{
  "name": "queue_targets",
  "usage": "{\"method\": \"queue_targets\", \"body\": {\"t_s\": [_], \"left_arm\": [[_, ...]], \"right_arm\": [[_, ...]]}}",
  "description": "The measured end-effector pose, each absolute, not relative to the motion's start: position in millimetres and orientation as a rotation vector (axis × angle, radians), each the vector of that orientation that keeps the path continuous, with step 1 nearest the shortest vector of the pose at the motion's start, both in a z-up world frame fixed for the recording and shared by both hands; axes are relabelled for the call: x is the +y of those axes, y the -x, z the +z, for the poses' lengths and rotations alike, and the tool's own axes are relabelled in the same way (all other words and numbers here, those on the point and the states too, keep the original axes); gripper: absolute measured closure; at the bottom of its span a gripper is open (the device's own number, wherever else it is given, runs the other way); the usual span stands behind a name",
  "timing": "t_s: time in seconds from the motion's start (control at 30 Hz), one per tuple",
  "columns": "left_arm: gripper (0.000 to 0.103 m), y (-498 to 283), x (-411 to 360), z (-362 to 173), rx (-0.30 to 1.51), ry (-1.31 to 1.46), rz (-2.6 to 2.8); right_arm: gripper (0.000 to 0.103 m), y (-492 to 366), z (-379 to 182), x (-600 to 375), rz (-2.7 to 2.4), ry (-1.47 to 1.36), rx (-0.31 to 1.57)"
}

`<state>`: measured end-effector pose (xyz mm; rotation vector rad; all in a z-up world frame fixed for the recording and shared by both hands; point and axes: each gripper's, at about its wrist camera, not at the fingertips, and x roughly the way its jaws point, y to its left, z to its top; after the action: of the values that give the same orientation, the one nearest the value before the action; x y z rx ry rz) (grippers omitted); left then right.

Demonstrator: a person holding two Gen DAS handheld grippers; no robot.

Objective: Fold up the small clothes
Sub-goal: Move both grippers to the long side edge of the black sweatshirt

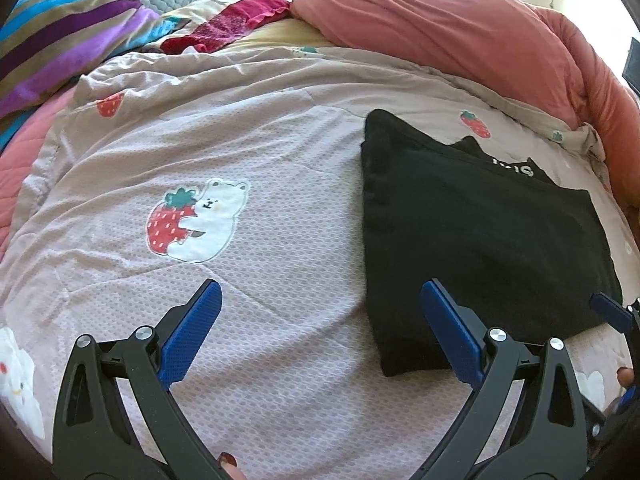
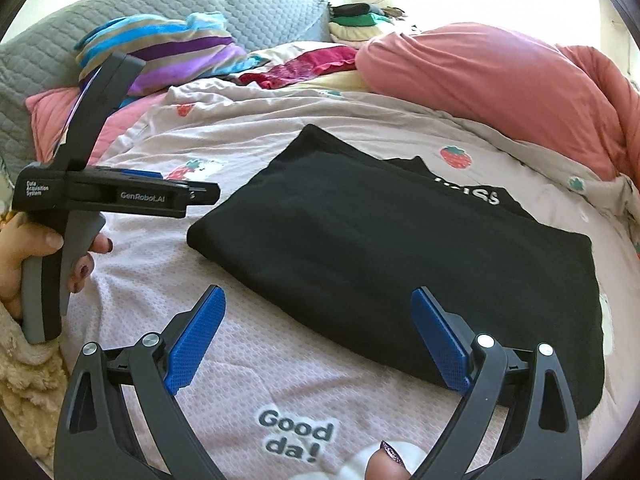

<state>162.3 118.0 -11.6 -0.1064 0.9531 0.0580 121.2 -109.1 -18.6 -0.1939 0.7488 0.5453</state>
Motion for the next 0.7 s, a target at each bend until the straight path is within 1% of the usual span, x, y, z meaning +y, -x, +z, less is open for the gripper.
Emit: {"method": "queue_targets", "body": {"t_s": [0.7], "left_arm": [[0.010, -198.0, 132.6, -4.6, 0.966, 0.057, 0.109]], "right_arm": [[0.010, -133.0, -35.9, -80.2, 0.568, 0.287, 0.766]]}}
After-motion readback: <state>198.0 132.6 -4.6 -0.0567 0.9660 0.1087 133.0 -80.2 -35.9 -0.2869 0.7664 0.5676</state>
